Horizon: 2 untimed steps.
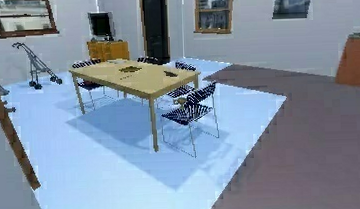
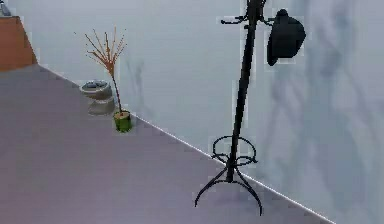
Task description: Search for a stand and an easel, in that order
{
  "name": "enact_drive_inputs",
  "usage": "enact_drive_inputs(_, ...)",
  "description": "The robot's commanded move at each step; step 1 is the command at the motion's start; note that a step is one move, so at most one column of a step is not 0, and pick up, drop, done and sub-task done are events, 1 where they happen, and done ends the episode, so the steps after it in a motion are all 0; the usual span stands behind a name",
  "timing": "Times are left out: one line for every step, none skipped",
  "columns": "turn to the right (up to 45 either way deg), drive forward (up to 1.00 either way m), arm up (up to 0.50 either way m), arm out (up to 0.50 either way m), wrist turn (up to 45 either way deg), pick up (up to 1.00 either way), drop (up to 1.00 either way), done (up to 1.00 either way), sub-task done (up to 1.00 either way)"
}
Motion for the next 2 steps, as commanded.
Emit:
enact_drive_inputs(33.0,0.00,0.00,0.00,0.0,0.00,0.00,0.00,0.00)
enact_drive_inputs(0.0,1.00,0.00,0.00,0.0,0.00,0.00,0.00,0.00)
